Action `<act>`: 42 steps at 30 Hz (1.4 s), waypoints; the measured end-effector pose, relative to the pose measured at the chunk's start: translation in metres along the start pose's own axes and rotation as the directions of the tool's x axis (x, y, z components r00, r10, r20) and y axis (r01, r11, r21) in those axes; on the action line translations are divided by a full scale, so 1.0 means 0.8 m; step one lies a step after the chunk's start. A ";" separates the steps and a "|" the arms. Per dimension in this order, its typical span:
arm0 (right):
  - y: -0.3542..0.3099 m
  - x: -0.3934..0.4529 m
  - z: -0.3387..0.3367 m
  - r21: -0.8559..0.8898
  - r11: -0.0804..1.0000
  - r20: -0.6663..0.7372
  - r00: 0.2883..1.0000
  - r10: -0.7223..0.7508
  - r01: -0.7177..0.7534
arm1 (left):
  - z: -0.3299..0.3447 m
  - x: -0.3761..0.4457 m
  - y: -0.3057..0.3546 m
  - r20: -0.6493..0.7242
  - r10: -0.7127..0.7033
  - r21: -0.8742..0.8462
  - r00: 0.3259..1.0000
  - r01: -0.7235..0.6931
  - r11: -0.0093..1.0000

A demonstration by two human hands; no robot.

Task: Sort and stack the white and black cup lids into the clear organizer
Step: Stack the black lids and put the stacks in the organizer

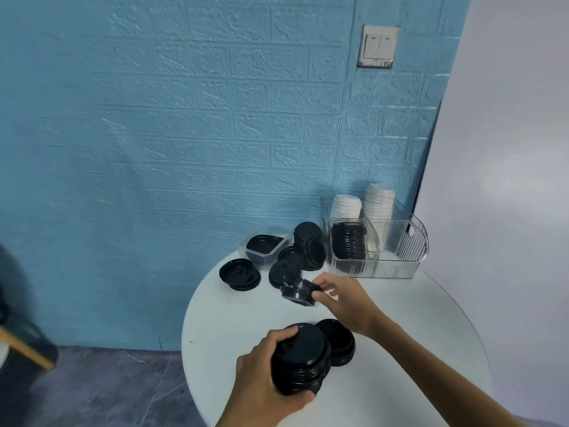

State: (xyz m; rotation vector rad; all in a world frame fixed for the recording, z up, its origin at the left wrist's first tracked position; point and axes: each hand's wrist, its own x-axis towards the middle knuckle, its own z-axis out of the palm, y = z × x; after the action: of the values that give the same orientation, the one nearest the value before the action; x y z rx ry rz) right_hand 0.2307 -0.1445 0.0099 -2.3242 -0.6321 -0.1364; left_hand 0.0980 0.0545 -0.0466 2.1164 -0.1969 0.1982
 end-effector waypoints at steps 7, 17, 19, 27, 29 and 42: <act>0.012 -0.014 0.007 -0.077 0.997 0.093 0.995 0.022 -0.015 | 0.001 -0.001 0.001 -0.010 -0.006 -0.014 1.000 0.006 1.000; 0.009 -0.022 -0.025 0.453 0.887 -0.093 0.985 0.148 -0.091 | 0.001 -0.001 -0.001 -0.004 -0.015 -0.039 1.000 0.015 0.999; 0.008 -0.031 -0.029 0.590 0.799 -0.081 0.976 0.201 -0.116 | 0.002 -0.001 -0.002 -0.005 -0.020 -0.050 1.000 0.019 0.999; 0.032 -0.075 -0.030 0.823 0.359 0.316 0.880 0.354 -0.440 | 0.002 -0.003 0.000 0.003 -0.038 -0.075 0.999 0.038 0.996; 0.037 -0.082 -0.028 0.763 0.429 0.329 0.862 0.386 -0.483 | 0.002 -0.003 0.000 0.006 -0.039 -0.071 0.999 0.040 0.997; 0.029 -0.095 -0.013 0.411 0.818 0.206 0.915 0.346 -0.402 | 0.001 -0.004 0.001 0.011 -0.041 -0.079 0.999 0.042 0.996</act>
State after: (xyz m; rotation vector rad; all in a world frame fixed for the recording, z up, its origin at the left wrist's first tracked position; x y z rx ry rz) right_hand 0.1764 -0.1970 -0.0170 -1.9634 -0.2142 0.3110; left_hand 0.0951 0.0535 -0.0469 2.0411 -0.1633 0.1538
